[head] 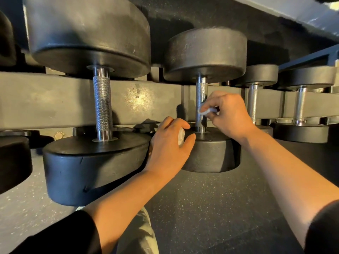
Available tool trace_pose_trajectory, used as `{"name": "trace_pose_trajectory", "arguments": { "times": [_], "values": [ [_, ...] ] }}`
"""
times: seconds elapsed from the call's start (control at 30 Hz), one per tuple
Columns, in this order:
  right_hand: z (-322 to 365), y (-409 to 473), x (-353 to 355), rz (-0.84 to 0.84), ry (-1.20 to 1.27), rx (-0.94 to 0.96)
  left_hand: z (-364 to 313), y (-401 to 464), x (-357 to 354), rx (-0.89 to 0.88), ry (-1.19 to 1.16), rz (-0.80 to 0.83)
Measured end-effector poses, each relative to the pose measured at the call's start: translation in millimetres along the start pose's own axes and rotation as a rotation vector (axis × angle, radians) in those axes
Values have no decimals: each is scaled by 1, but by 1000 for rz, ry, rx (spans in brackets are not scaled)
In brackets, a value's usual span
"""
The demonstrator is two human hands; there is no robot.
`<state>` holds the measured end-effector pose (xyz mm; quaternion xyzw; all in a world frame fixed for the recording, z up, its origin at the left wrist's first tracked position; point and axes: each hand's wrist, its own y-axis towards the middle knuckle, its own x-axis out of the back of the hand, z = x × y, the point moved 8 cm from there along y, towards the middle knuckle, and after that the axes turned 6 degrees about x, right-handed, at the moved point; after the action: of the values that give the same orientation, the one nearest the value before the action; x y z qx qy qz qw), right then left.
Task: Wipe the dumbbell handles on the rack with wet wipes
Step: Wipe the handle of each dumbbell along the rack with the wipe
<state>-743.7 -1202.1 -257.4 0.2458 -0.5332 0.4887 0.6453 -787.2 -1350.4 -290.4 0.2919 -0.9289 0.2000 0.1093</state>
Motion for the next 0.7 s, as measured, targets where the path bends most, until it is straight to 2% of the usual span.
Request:
{"name": "trace_pose_trajectory", "arguments": {
  "times": [0.13, 0.3, 0.37, 0.5, 0.6, 0.7],
  "values": [
    [-1, -18, -13, 213, 175, -106, 0, -1, 0, -8, 17, -3],
    [-4, -20, -16, 234, 249, -154, 1, -1, -1, -20, 51, -21],
    [-16, -21, -9, 120, 283, -175, 0, -1, 0, -8, 48, -44],
    [-58, -23, 19, -263, 364, -261, -7, 5, -1, 11, 115, -128],
    [-71, -10, 17, -347, 457, -211, -23, 11, -12, 24, 105, -207],
    [-67, 10, 9, -386, 572, -65, -34, 16, -29, 41, 66, -284]
  ]
}}
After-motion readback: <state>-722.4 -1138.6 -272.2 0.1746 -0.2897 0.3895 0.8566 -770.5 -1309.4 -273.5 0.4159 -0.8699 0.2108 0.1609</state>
